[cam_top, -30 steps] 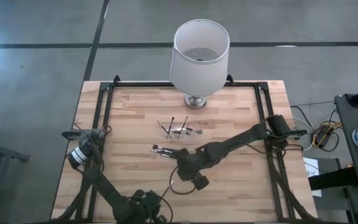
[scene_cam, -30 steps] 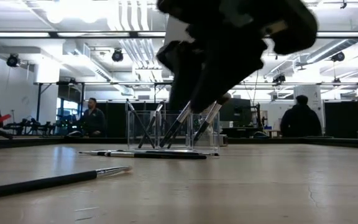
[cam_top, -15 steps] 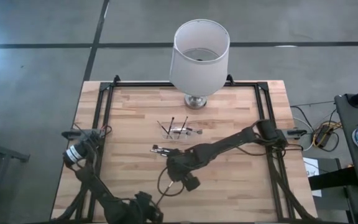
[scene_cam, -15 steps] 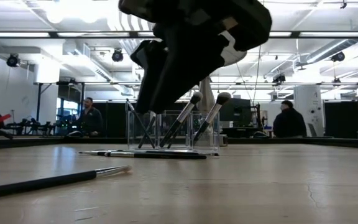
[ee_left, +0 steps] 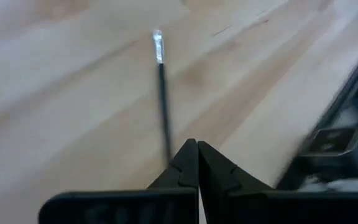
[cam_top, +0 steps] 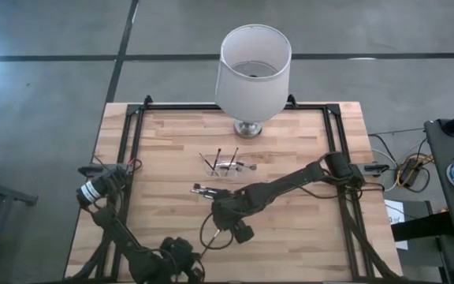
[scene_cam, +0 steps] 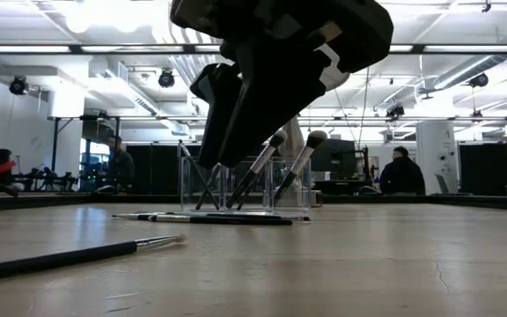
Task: Put items in baskets/containers
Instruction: Put the eyeshadow brush into the transparent organizer
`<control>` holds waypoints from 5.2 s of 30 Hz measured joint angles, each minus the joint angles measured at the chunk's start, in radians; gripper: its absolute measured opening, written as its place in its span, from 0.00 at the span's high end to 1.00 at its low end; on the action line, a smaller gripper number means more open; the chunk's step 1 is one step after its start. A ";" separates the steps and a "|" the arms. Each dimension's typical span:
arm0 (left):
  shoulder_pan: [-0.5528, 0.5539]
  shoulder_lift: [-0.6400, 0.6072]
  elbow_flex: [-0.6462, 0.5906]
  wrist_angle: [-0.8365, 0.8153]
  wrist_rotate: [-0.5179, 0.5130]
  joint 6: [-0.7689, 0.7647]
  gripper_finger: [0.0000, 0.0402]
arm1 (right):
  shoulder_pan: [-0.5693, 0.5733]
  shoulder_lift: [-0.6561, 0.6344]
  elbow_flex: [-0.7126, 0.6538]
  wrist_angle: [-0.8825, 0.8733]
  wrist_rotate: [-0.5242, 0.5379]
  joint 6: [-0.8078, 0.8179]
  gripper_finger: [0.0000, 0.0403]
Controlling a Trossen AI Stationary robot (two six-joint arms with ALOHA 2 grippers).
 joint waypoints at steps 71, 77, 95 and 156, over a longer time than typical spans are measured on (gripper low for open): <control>0.205 -0.420 -0.593 0.378 0.337 0.451 0.82 | 0.022 0.064 -0.011 0.013 -0.124 0.212 0.52; 0.249 -0.480 -0.701 0.533 0.392 0.458 0.86 | 0.032 0.064 -0.013 0.037 -0.111 0.259 0.52; 0.260 -0.410 -0.749 0.709 0.405 0.438 0.89 | 0.021 0.037 -0.017 0.052 -0.041 0.274 0.52; 0.265 -0.369 -0.777 0.731 0.391 0.467 0.89 | 0.258 0.283 0.416 -0.217 0.410 1.222 0.52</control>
